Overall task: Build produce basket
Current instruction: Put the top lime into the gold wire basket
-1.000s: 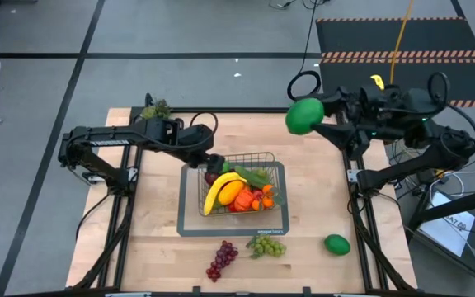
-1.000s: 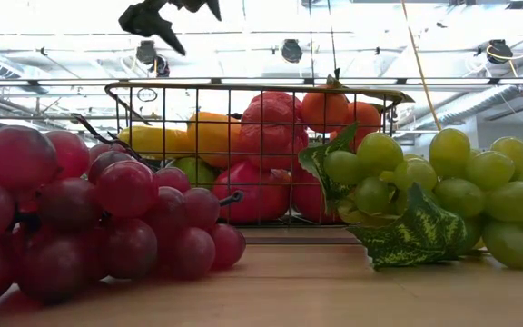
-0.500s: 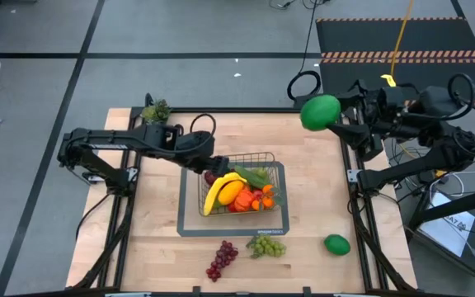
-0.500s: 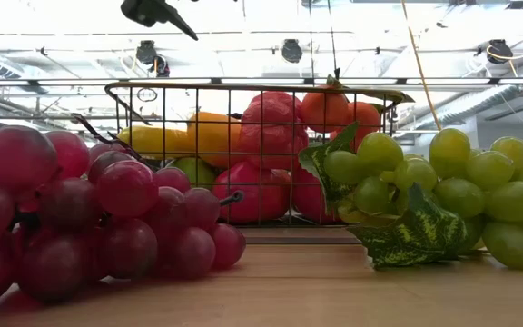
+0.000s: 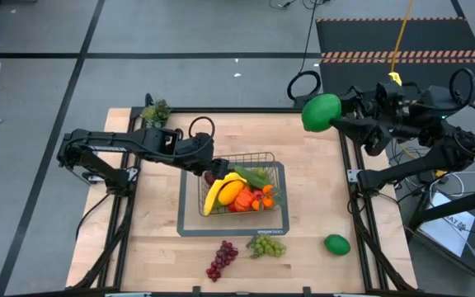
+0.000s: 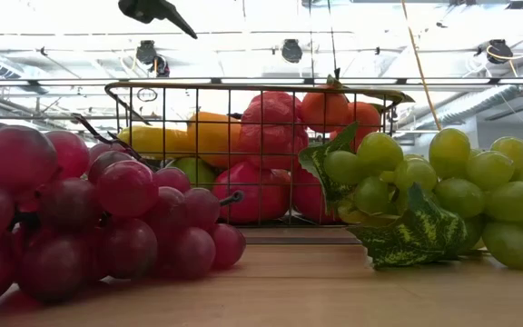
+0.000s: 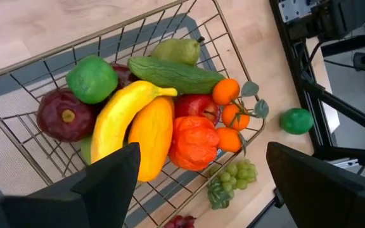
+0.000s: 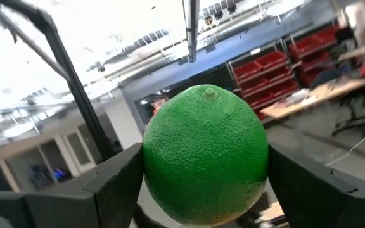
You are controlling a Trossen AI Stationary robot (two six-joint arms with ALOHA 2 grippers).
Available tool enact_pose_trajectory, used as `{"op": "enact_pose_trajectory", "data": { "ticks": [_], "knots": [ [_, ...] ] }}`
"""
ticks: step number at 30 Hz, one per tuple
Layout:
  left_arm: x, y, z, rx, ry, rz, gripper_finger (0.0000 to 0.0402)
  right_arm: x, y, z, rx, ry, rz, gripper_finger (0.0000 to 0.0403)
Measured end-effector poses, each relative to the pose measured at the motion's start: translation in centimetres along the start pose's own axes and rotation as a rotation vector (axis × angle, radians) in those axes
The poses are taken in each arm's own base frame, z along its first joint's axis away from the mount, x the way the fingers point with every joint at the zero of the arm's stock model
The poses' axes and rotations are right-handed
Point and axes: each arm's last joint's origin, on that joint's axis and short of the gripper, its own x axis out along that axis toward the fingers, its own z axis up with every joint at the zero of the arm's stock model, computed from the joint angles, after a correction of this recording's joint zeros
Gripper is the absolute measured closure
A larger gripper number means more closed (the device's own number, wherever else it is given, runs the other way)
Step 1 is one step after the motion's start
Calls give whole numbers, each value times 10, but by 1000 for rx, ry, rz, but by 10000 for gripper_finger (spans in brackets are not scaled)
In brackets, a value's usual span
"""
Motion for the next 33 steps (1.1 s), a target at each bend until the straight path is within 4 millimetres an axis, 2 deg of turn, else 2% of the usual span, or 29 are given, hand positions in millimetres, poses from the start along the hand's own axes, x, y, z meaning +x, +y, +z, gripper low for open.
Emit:
{"op": "enact_pose_trajectory", "data": {
  "ticks": [15,33],
  "knots": [
    [0,0,0,12,-4,2,62,1,0,0,486,-4,2,101],
    [0,0,0,7,-4,2,62,1,2,4,442,-39,29,101]
  ]
}}
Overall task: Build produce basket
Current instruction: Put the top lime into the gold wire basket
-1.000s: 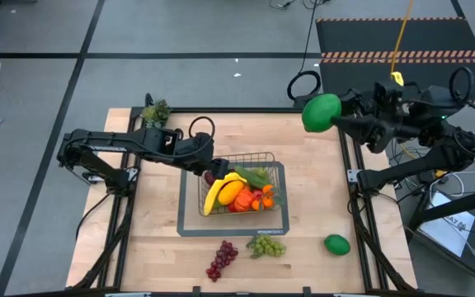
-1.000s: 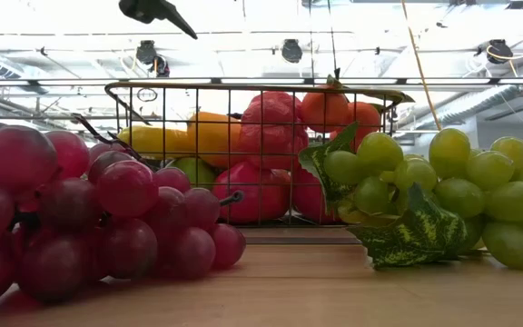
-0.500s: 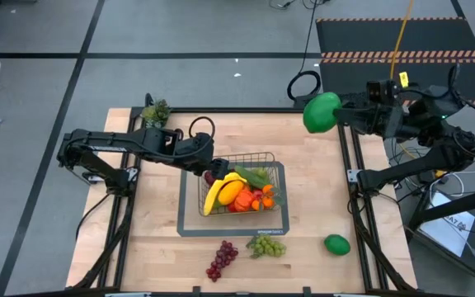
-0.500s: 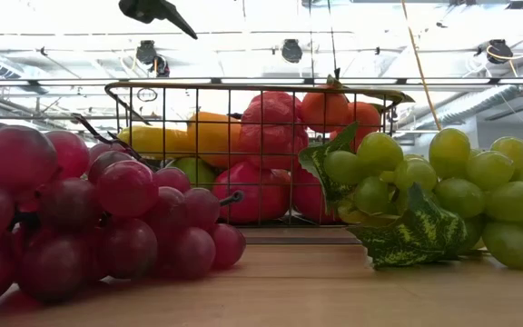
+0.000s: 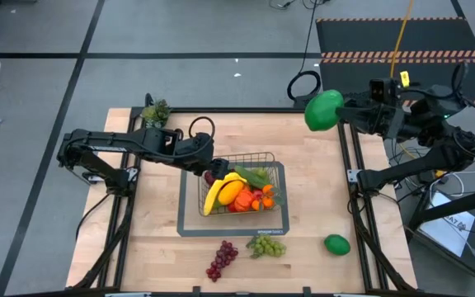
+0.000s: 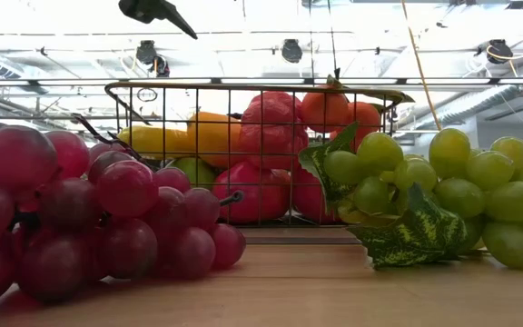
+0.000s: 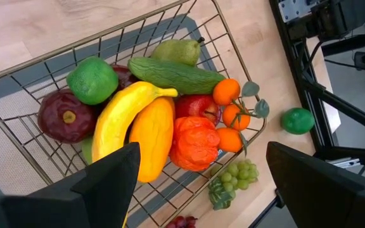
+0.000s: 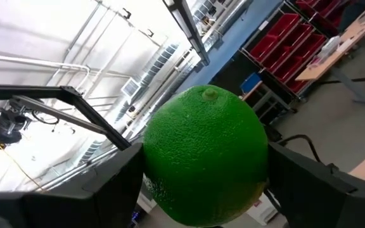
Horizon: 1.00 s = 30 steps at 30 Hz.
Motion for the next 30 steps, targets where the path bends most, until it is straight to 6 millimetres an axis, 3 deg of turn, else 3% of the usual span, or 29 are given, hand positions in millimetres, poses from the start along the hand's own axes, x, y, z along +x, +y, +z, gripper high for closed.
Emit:
{"op": "enact_pose_trajectory", "data": {
  "ticks": [17,30],
  "knots": [
    [0,0,0,0,-15,5,62,0,0,0,-253,0,0,101],
    [0,0,0,1,-24,9,62,0,0,0,-644,0,0,101]
  ]
}}
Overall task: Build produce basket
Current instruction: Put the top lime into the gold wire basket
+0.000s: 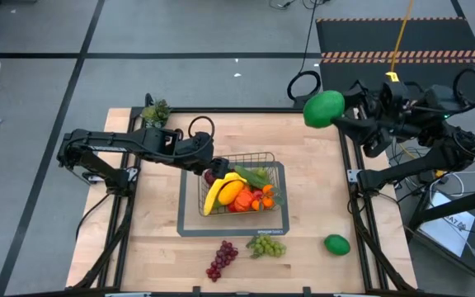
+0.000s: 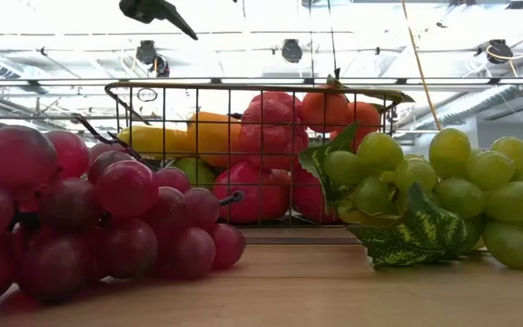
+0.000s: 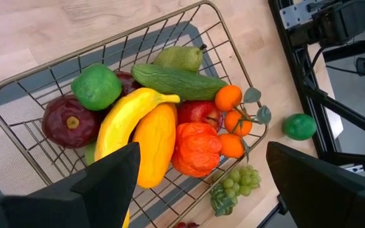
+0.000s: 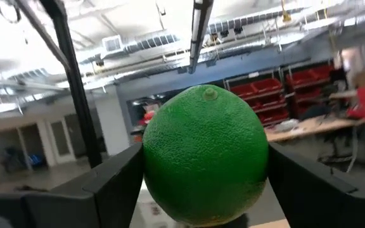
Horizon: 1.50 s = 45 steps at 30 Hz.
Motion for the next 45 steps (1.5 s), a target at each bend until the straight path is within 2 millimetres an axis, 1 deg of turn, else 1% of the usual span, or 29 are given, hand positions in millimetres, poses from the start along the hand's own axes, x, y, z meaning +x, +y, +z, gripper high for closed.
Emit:
{"op": "enact_pose_trajectory", "data": {
  "ticks": [7,13,19,21,28,32,35,38,41,45],
  "knots": [
    [0,0,0,-2,0,0,62,0,0,0,-215,0,-1,101],
    [0,0,0,-11,-6,2,62,0,0,1,-363,-8,-1,101],
    [0,0,0,-18,-14,5,62,0,0,1,-410,-8,-2,101],
    [0,0,0,-18,-15,5,62,0,0,1,-387,-8,-2,101],
    [0,0,1,13,-38,14,62,1,0,0,-222,0,-3,101],
    [0,0,1,49,-45,17,62,6,-1,-7,-124,42,-10,101],
    [0,0,1,85,-47,19,62,15,-2,-17,-49,110,-25,101],
    [0,0,1,123,-46,20,62,27,-4,-32,25,198,-52,101],
    [0,0,1,168,-35,16,62,42,-7,-50,94,288,-96,101],
    [-1,0,0,240,6,-3,62,64,-12,-77,144,386,-188,101]
  ]
}}
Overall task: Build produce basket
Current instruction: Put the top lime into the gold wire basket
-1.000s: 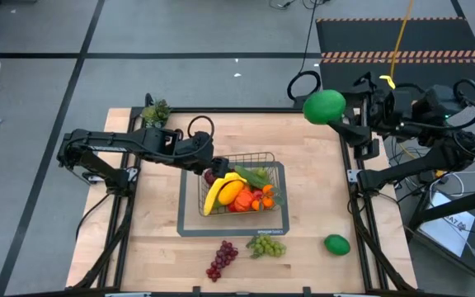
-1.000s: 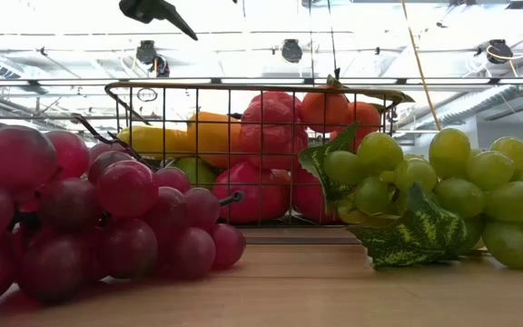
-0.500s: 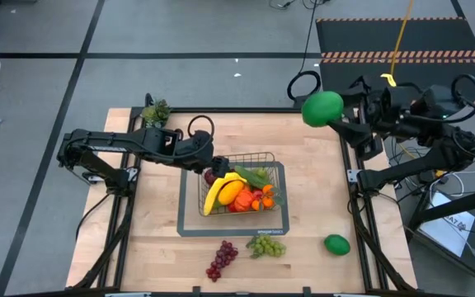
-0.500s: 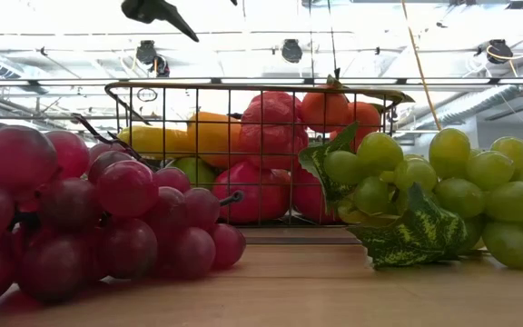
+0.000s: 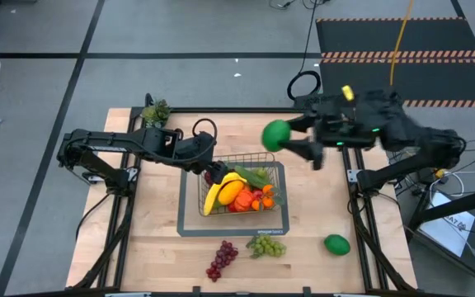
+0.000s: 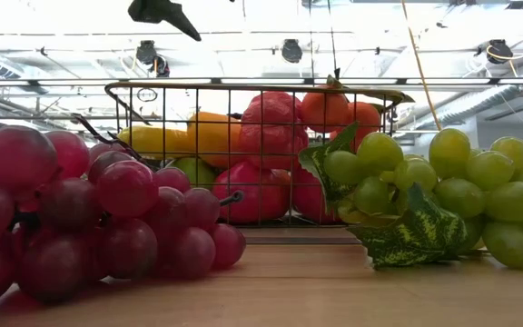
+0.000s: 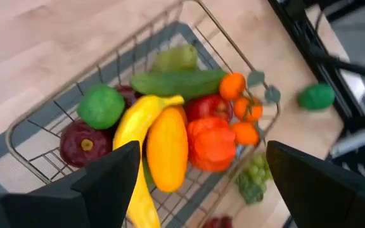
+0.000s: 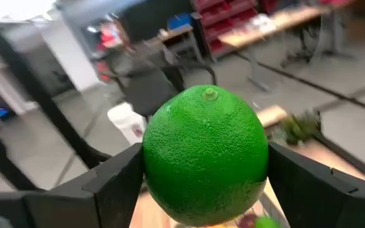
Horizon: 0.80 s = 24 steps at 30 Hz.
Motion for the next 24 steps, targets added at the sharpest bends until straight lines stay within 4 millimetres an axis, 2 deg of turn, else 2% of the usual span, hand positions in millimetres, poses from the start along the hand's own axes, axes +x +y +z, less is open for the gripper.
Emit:
{"op": "enact_pose_trajectory", "data": {
  "ticks": [7,11,18,24],
  "knots": [
    [-16,7,-6,117,110,-42,62,58,-13,-29,54,145,-109,101],
    [-36,17,-10,149,118,-29,62,87,-27,-45,66,220,-180,101],
    [-68,35,-14,218,73,18,62,120,-62,-81,13,473,-357,101],
    [-82,45,-18,236,75,40,62,140,-89,-105,-28,626,-451,101]
  ]
}}
